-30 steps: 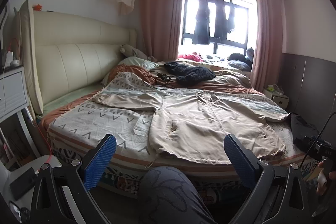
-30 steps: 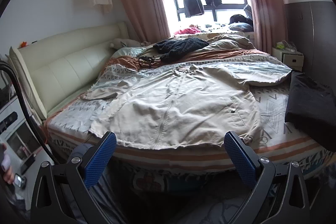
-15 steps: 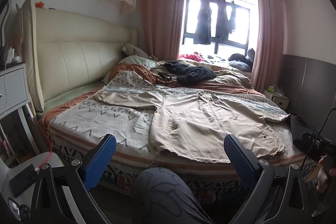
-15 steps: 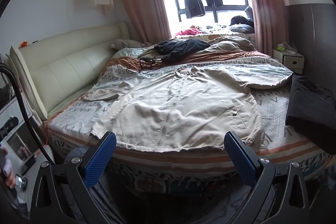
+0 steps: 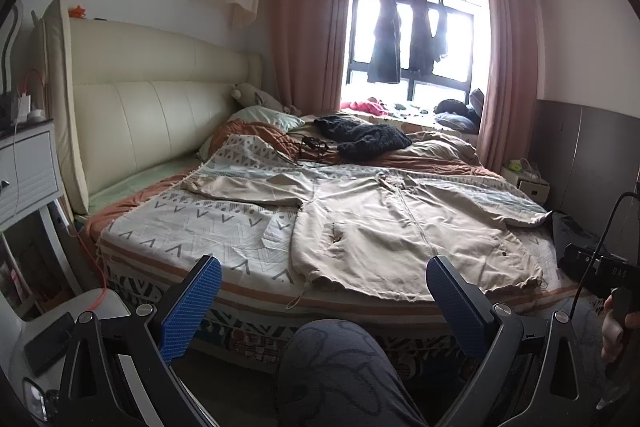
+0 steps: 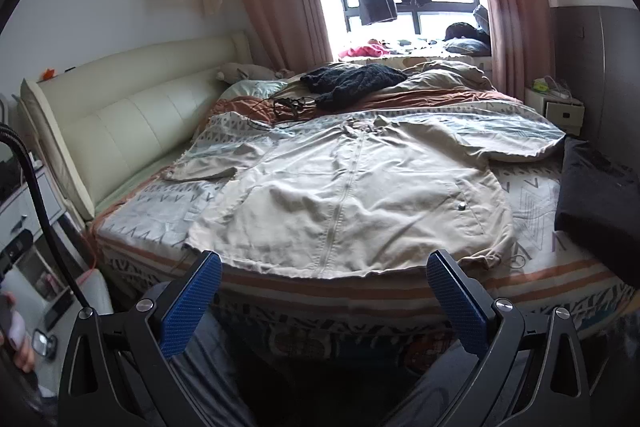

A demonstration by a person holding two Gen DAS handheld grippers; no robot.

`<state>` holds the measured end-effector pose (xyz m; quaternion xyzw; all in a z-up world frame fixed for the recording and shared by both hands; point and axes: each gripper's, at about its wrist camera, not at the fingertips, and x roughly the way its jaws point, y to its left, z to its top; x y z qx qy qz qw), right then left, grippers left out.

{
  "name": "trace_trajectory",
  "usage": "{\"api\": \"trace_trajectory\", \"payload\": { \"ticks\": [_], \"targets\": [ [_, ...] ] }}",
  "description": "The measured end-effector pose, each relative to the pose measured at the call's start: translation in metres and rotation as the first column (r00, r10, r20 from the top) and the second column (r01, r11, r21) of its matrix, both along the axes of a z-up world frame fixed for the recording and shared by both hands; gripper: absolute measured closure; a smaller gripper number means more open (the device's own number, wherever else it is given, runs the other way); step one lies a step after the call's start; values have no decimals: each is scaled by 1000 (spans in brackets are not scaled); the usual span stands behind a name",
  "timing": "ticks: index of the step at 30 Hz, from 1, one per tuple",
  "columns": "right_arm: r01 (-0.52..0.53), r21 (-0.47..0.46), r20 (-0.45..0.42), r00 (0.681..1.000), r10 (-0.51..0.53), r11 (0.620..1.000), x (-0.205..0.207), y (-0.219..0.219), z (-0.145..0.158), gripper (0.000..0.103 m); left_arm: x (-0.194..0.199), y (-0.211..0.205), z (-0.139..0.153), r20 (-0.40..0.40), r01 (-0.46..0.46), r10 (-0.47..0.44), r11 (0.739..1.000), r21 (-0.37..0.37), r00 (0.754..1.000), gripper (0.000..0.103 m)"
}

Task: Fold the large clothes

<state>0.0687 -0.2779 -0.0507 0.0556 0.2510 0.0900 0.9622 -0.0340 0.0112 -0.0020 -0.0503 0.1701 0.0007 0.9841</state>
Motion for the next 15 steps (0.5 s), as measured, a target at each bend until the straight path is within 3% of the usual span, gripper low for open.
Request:
{"api": "trace_trajectory", "payload": {
  "ticks": [8, 15],
  "targets": [
    [-14, -10, 37, 999, 14, 1000, 1, 1, 8, 0, 15, -7, 0, -11, 5, -5, 1000, -18, 1000, 1],
    [-46, -48, 65, 997, 49, 998, 36, 0, 22, 0, 52, -18, 3, -28, 4, -4, 1000, 4, 1000, 1]
  ]
}}
